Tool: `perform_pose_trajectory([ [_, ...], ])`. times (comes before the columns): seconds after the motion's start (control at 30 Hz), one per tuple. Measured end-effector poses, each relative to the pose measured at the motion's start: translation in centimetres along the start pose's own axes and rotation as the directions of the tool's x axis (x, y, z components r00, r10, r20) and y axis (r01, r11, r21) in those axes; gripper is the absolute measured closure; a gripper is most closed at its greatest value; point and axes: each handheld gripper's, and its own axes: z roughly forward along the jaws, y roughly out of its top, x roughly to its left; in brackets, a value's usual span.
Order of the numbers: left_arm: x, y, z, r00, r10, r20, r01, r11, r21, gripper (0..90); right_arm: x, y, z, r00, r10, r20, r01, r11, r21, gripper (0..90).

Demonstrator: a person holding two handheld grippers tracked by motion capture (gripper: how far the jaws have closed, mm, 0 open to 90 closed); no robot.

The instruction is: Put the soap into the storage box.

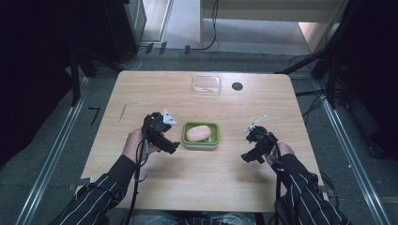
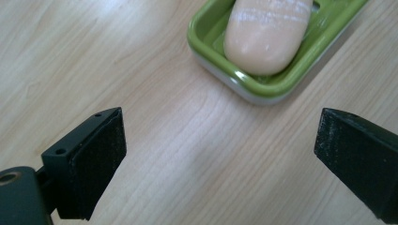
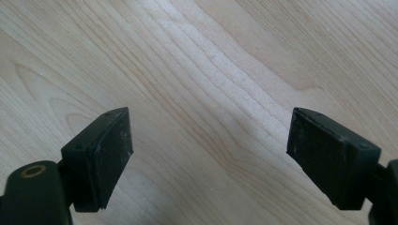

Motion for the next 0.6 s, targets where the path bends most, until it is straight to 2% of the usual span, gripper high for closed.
perform_pose_trajectory([
  [0.3, -0.7, -2.0, -0.8, 0.9998, 0.011, -0.017, -0.010, 0.9994, 0.033, 3.0, 0.0, 0.0, 0.1, 1.0000, 0.001, 0.002, -0.001, 1.0000, 0.005, 15.4],
  [0.6, -1.0, -4.5, -1.4, 0.9994, -0.024, -0.024, 0.025, 0.9988, 0.043, 3.0, 0.0, -0.1, 0.0, 1.0000, 0.004, 0.004, -0.004, 1.0000, 0.003, 15.4],
])
